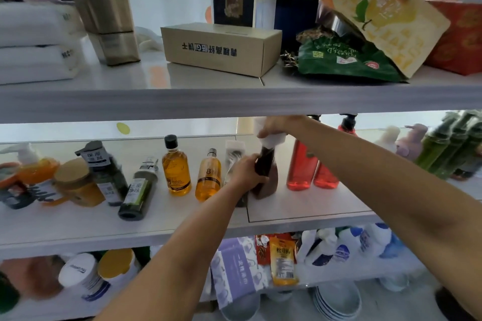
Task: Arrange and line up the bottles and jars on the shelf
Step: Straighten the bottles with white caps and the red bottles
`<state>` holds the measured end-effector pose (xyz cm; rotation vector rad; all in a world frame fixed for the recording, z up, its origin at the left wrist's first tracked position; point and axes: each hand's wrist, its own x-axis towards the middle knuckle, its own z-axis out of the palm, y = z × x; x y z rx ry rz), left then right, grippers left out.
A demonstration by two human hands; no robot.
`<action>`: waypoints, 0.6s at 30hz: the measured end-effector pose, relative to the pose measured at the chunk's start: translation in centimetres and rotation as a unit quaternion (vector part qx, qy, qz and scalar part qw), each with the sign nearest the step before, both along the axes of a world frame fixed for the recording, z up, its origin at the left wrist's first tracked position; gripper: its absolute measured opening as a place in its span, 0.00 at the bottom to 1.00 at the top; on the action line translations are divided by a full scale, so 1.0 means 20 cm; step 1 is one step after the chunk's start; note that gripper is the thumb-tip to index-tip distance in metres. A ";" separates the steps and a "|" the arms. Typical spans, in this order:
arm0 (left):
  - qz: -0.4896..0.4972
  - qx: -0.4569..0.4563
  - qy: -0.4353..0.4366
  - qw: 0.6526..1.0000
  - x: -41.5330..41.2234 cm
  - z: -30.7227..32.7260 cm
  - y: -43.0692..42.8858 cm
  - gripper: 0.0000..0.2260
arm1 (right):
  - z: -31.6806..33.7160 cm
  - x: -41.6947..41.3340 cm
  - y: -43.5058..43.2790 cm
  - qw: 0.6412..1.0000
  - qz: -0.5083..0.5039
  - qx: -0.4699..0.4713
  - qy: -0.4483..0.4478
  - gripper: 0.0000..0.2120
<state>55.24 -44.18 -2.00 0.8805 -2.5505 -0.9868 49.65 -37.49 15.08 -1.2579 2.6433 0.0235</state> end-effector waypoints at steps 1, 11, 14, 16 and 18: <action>-0.001 0.005 0.003 1.000 0.00 0.00 0.00 0.29 | 0.01 0.01 0.01 1.000 -0.004 -0.001 -0.001 0.20; -0.006 0.041 0.023 0.999 -0.06 0.00 0.02 0.21 | 0.08 0.04 0.08 0.998 -0.032 -0.018 -0.052 0.20; -0.006 0.059 0.033 0.998 -0.09 0.00 0.03 0.20 | 0.10 0.02 0.09 0.999 -0.025 -0.021 -0.018 0.20; -0.011 0.063 0.033 0.997 -0.10 0.00 0.03 0.20 | 0.12 0.02 0.10 1.000 0.019 -0.007 0.013 0.22; -0.015 0.063 0.036 0.997 -0.12 -0.01 0.04 0.20 | 0.13 0.01 0.12 1.000 0.022 -0.012 0.004 0.22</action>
